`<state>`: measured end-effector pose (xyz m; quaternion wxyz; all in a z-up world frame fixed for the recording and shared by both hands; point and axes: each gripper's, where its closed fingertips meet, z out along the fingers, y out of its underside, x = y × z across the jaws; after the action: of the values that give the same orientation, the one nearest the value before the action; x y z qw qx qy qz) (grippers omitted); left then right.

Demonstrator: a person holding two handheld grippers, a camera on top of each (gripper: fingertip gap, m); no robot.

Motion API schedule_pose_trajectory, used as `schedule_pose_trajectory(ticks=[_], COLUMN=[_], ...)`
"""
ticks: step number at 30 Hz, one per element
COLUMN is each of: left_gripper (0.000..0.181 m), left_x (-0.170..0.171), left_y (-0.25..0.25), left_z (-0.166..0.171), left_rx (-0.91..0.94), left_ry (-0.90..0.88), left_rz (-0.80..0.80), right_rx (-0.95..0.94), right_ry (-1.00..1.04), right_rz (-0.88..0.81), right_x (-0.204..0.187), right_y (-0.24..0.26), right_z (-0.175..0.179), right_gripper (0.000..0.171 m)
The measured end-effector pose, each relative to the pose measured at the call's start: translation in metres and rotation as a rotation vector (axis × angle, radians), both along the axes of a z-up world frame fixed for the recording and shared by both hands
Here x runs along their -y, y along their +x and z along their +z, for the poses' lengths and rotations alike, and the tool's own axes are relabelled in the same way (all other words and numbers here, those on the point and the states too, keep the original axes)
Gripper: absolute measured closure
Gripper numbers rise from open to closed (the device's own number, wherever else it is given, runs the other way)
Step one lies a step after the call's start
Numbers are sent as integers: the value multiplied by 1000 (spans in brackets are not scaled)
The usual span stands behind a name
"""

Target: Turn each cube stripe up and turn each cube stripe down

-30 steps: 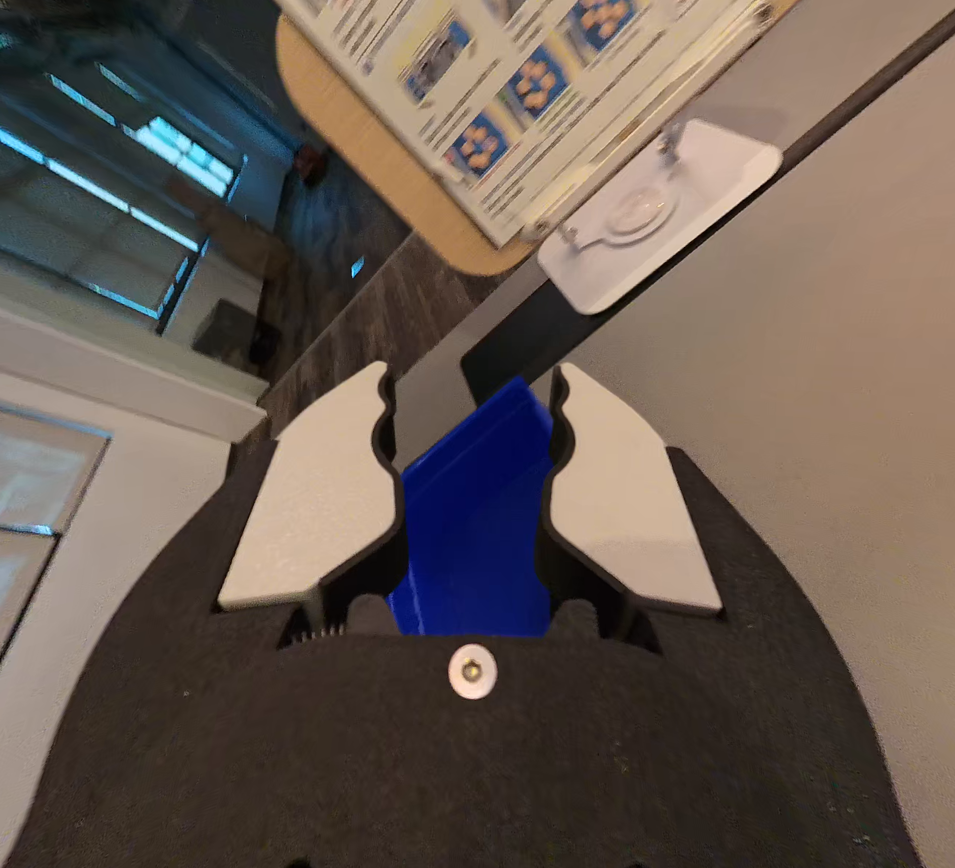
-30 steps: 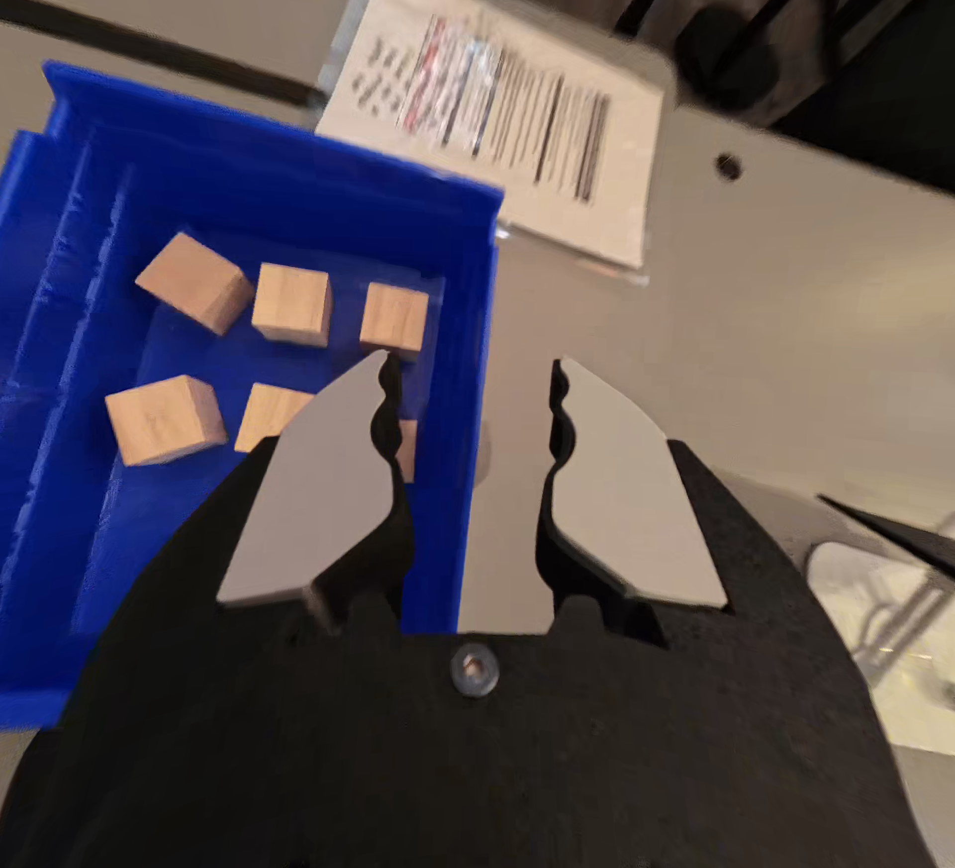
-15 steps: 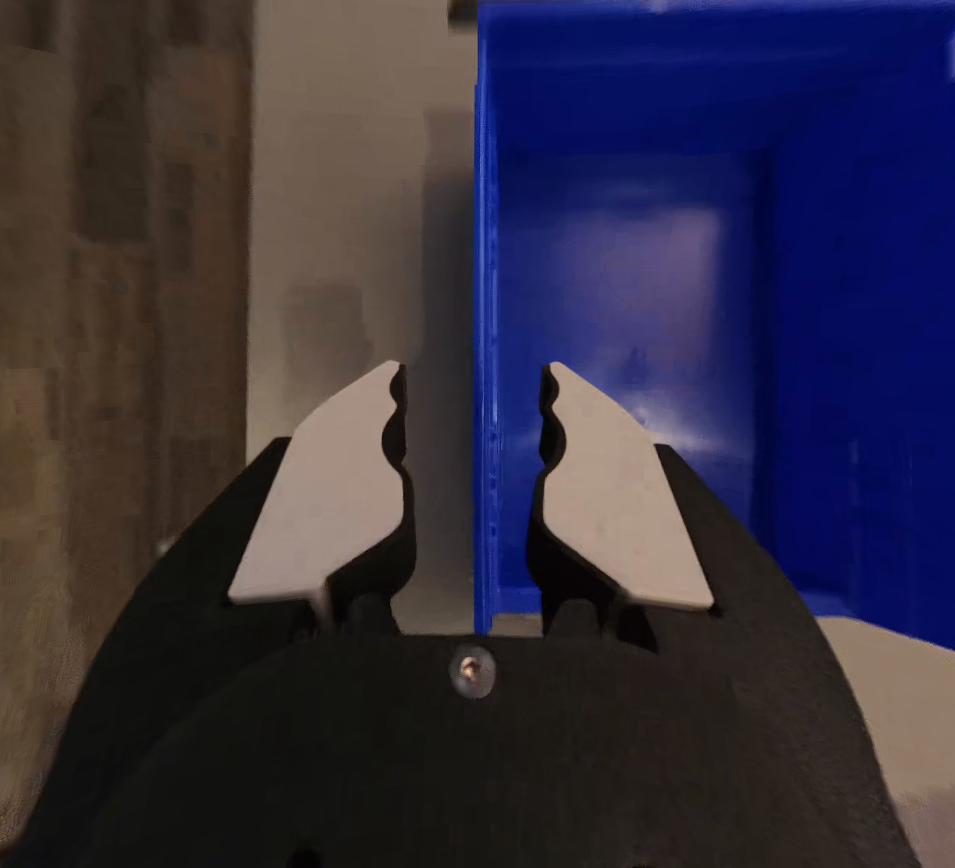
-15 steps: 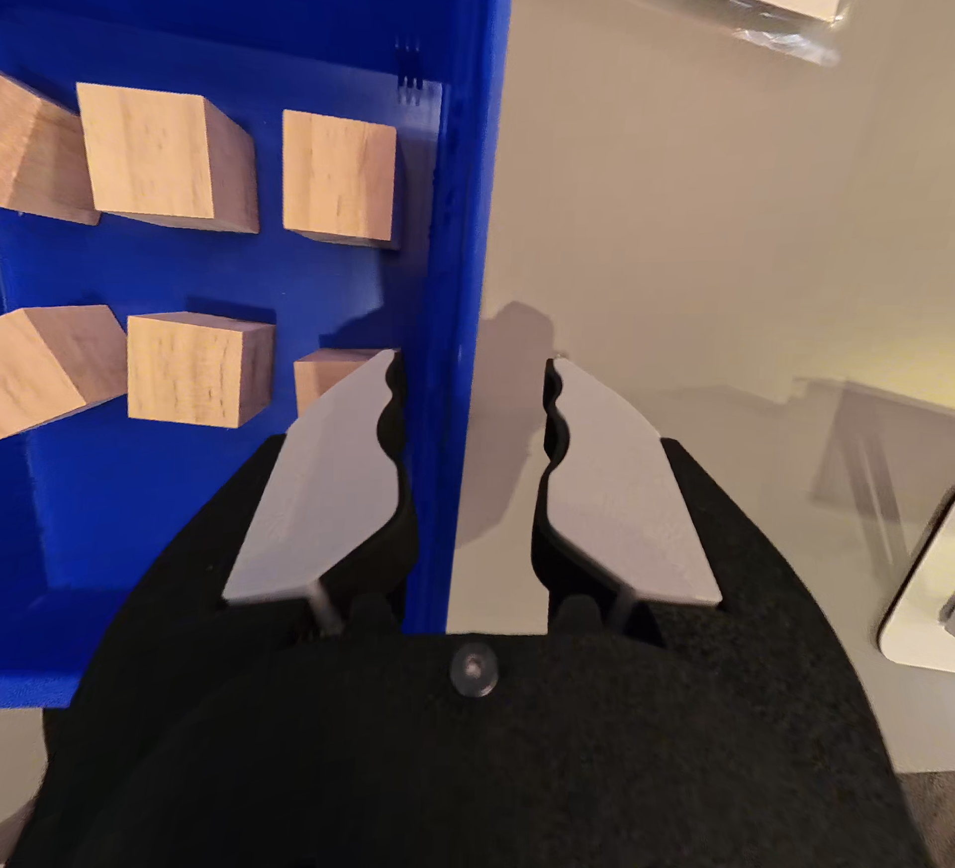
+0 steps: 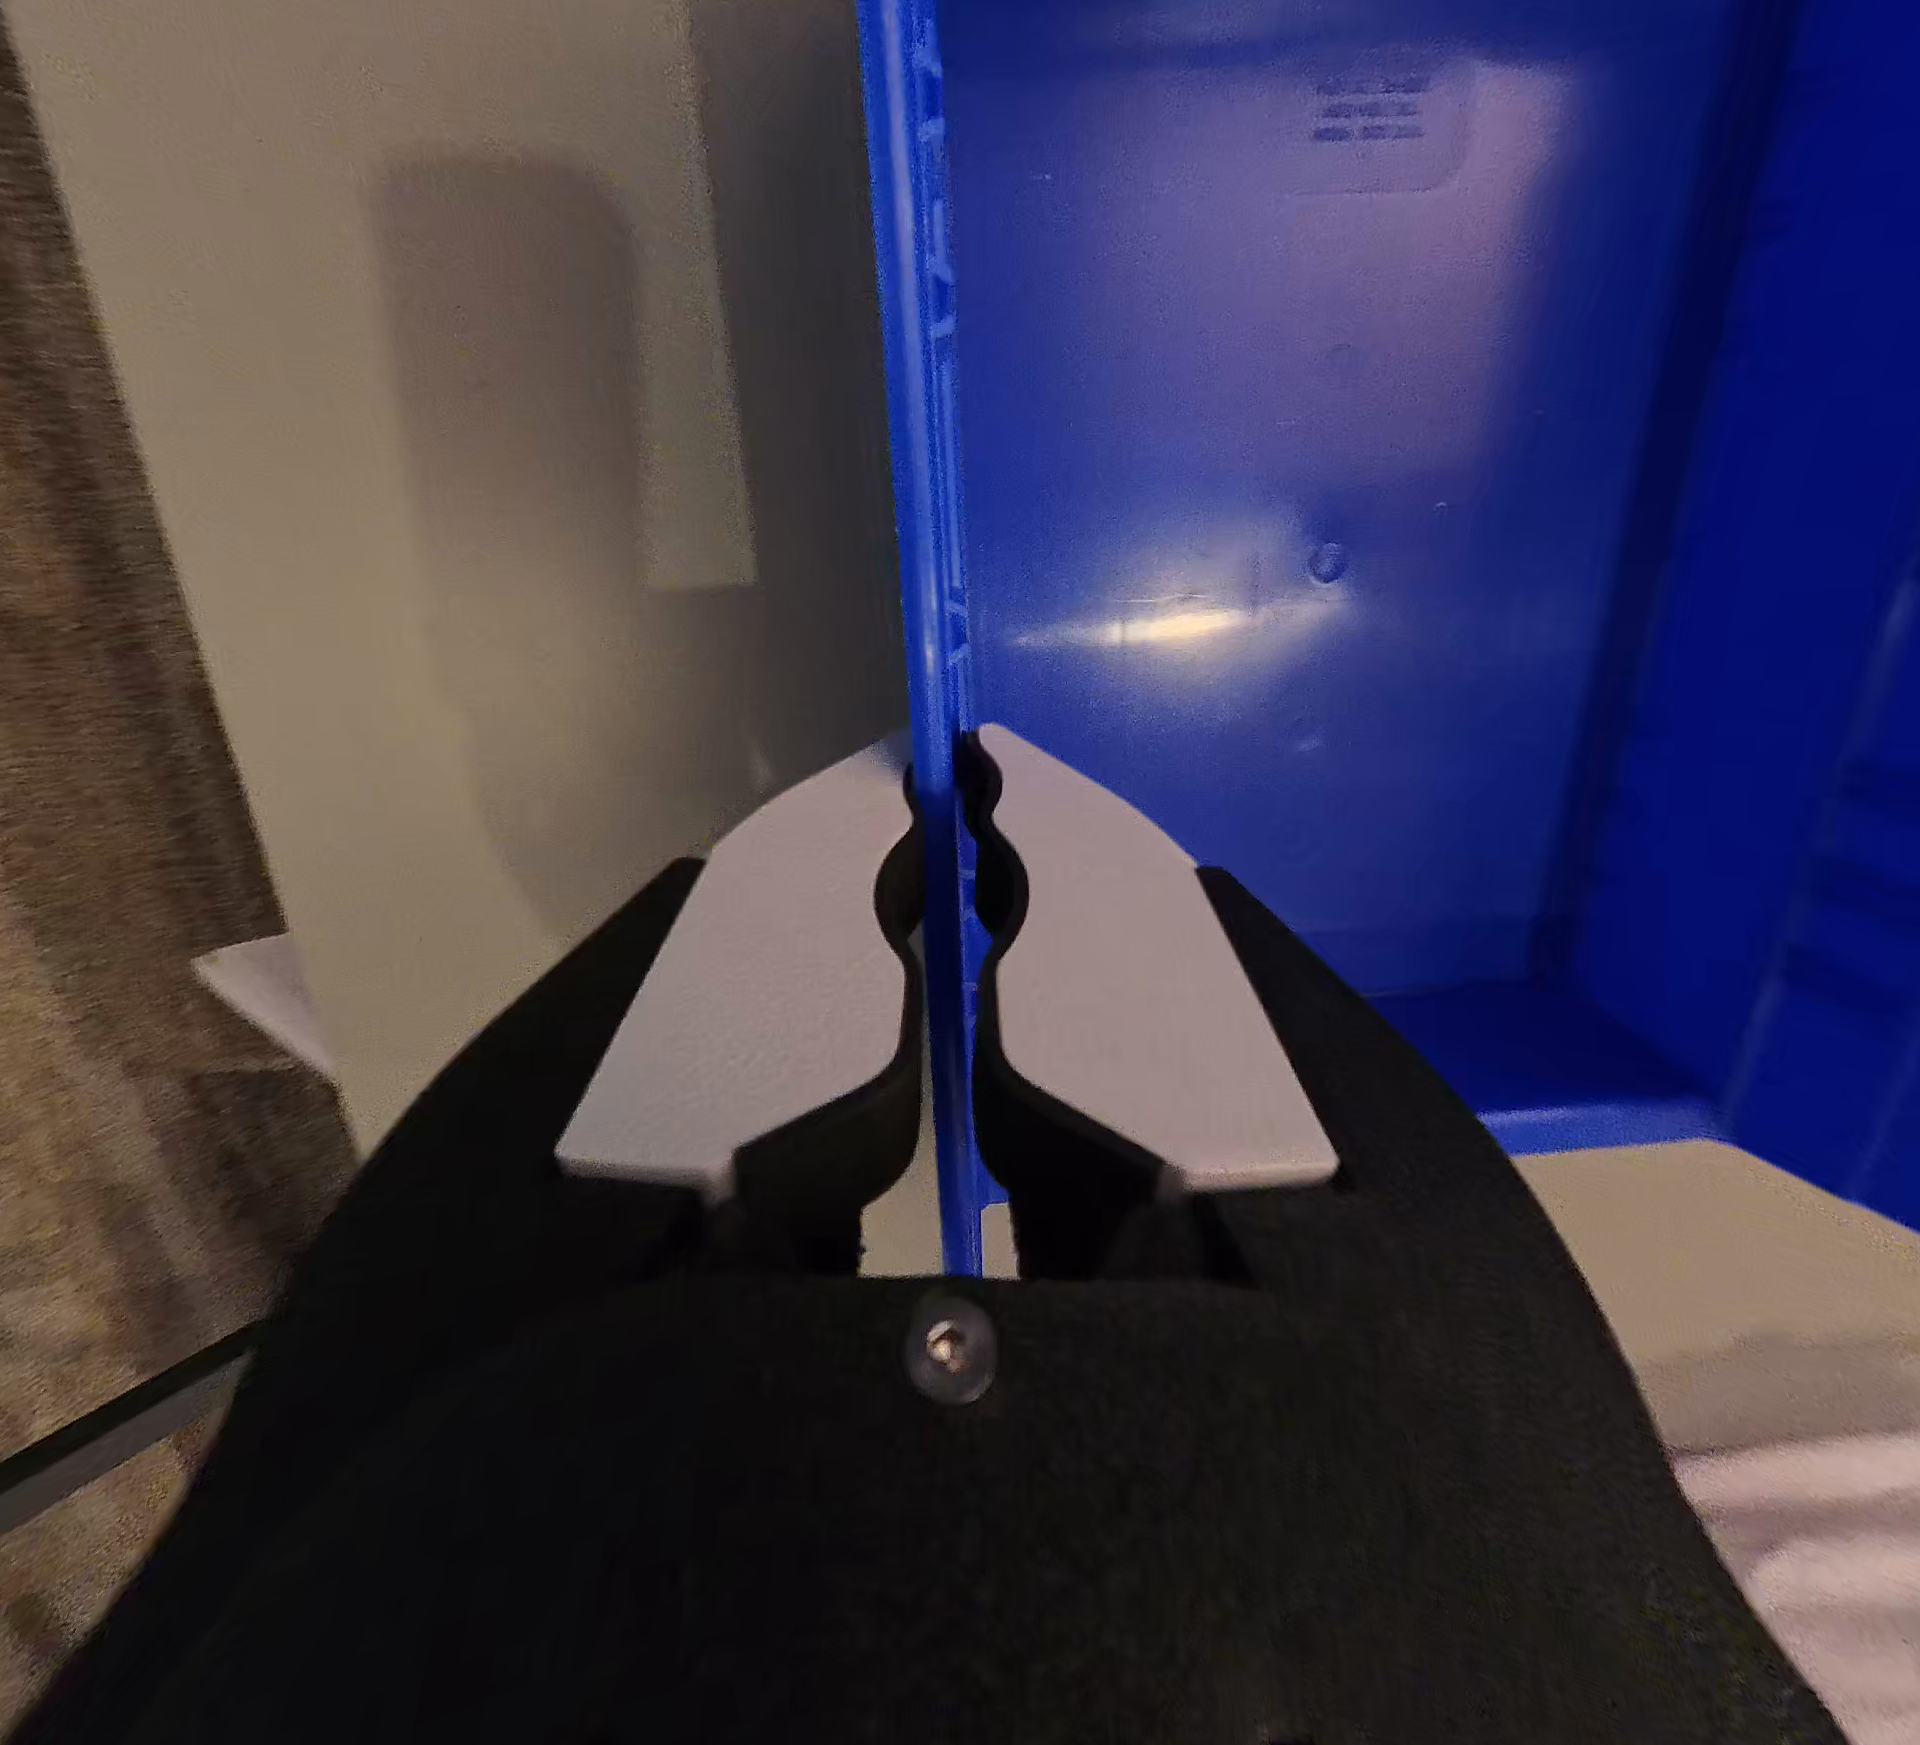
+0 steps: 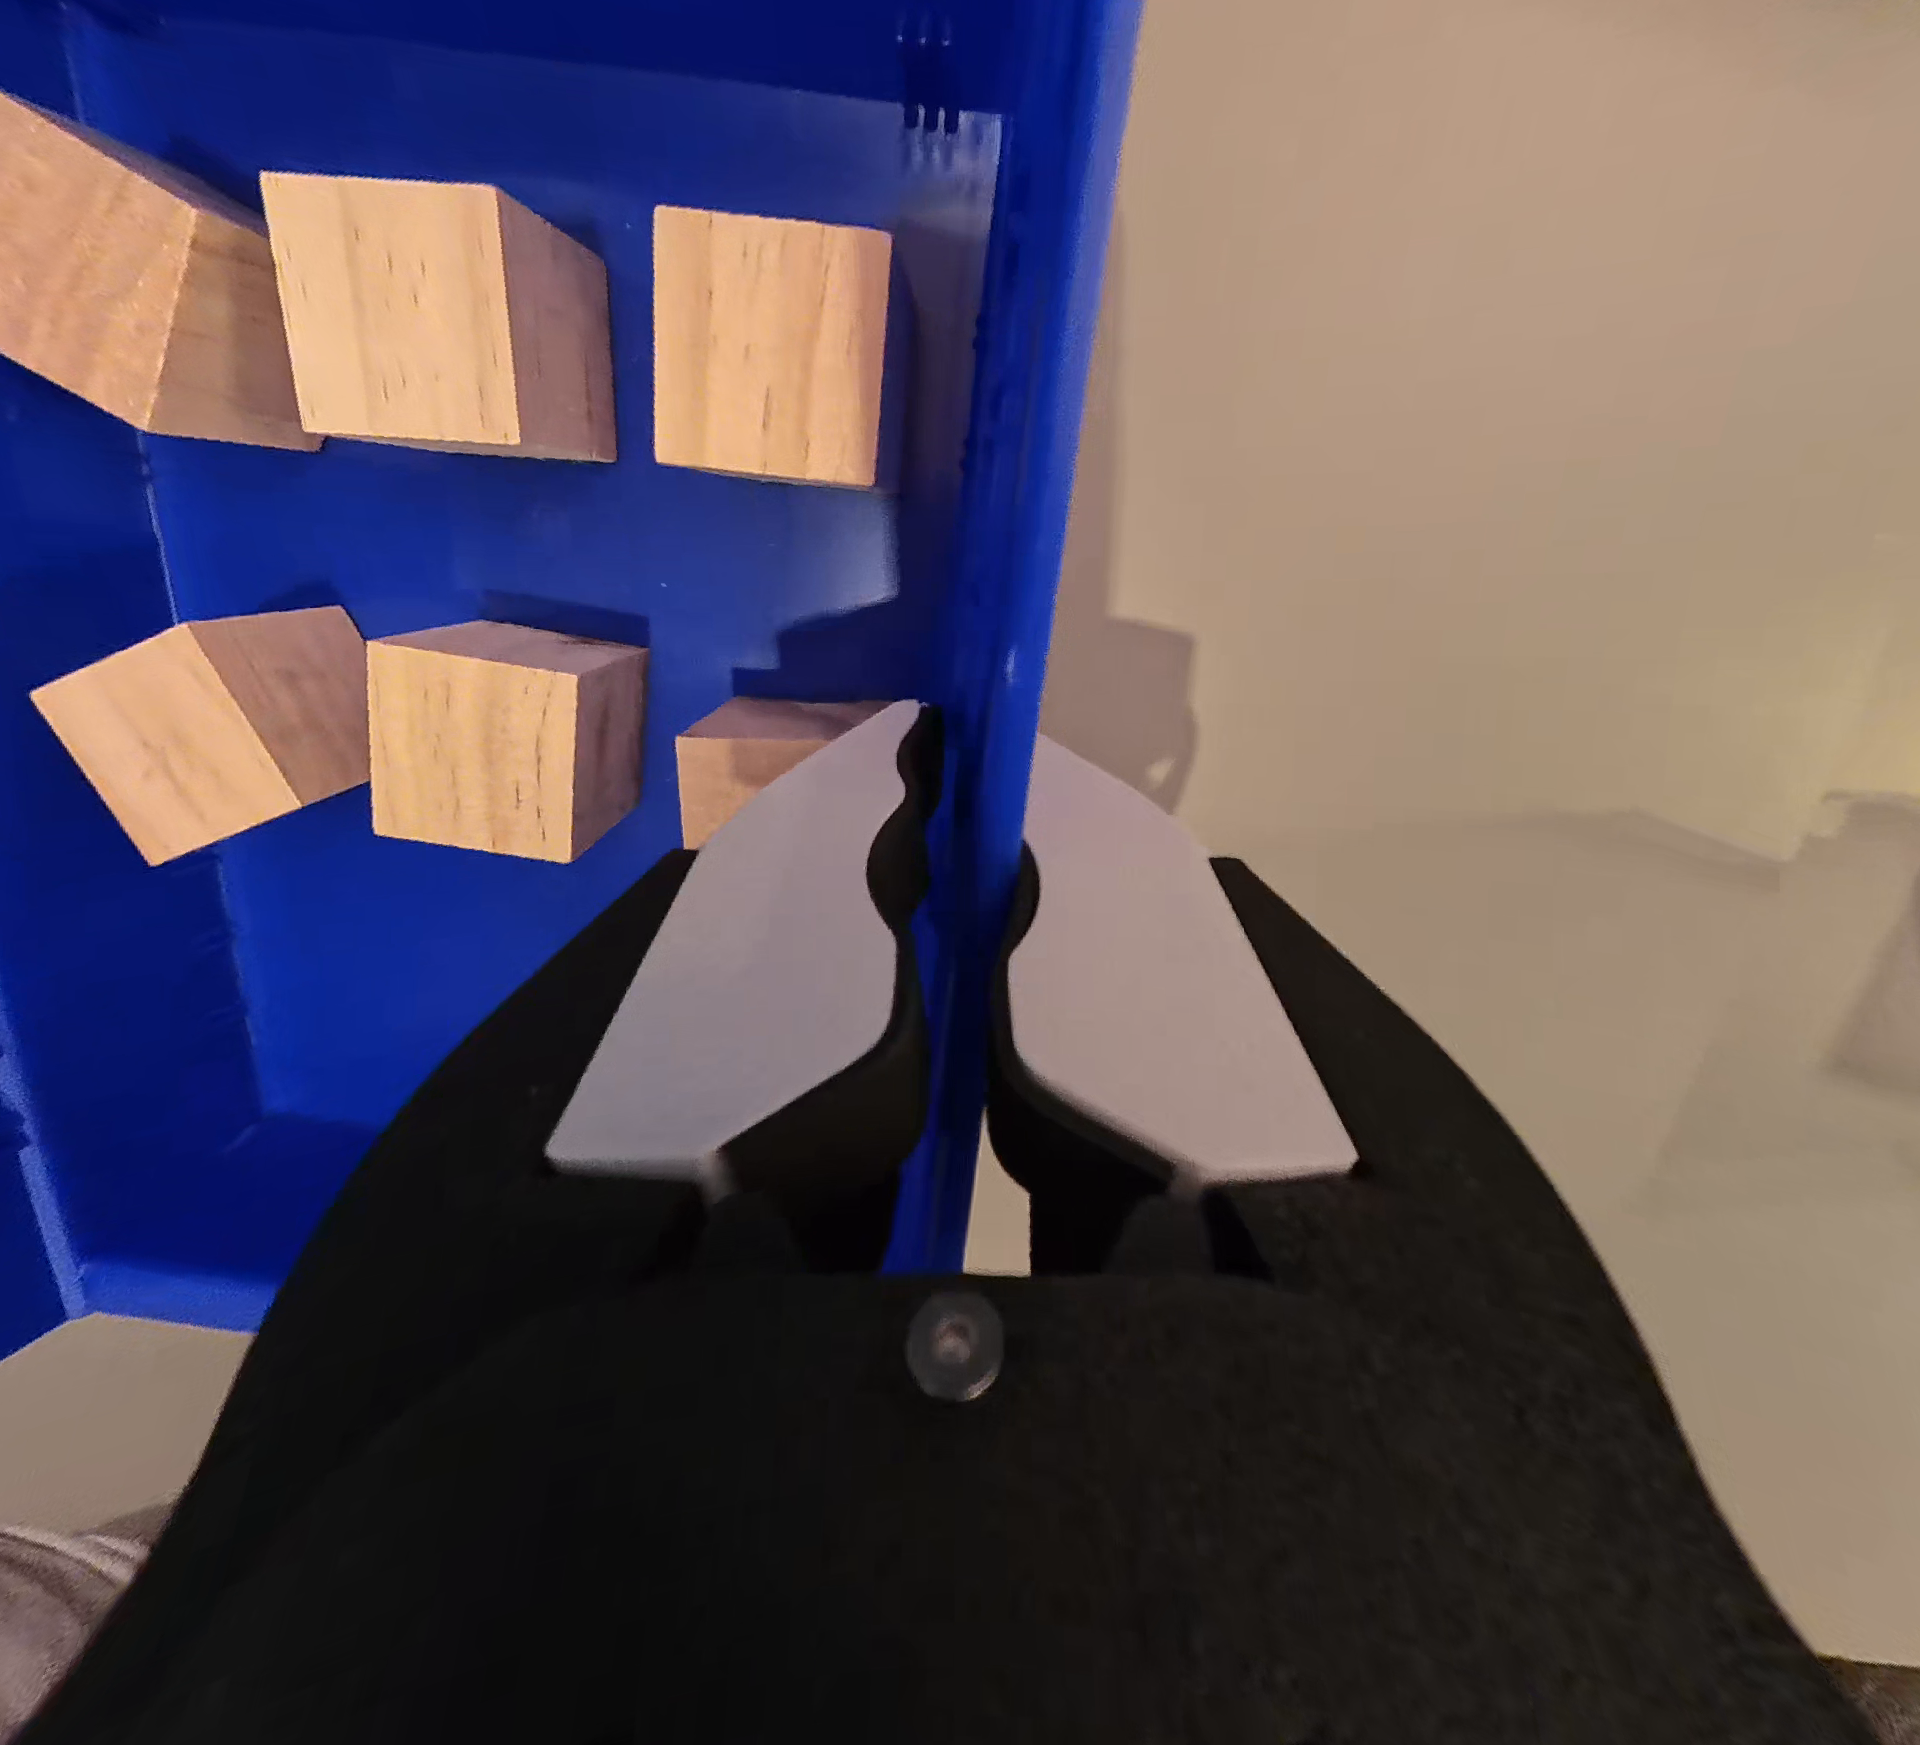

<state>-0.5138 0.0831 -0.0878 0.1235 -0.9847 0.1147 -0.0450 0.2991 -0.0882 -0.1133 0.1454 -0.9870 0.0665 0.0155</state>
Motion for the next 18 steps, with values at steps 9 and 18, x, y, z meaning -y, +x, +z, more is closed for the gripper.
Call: schedule_pose_trajectory(ticks=[9,18], left_gripper=[177,174], left_x=[4,25], left_y=[56,140], left_z=[-1,-2], left_rx=[-10,-22], left_ry=[-37,-67], left_rz=[-110,-307], right_rx=[-16,-10], right_ry=[-33,-82], right_rz=[14,126], right_x=[-13,-37], right_y=[-25,-83], right_z=[0,1], right_gripper=[165,165])
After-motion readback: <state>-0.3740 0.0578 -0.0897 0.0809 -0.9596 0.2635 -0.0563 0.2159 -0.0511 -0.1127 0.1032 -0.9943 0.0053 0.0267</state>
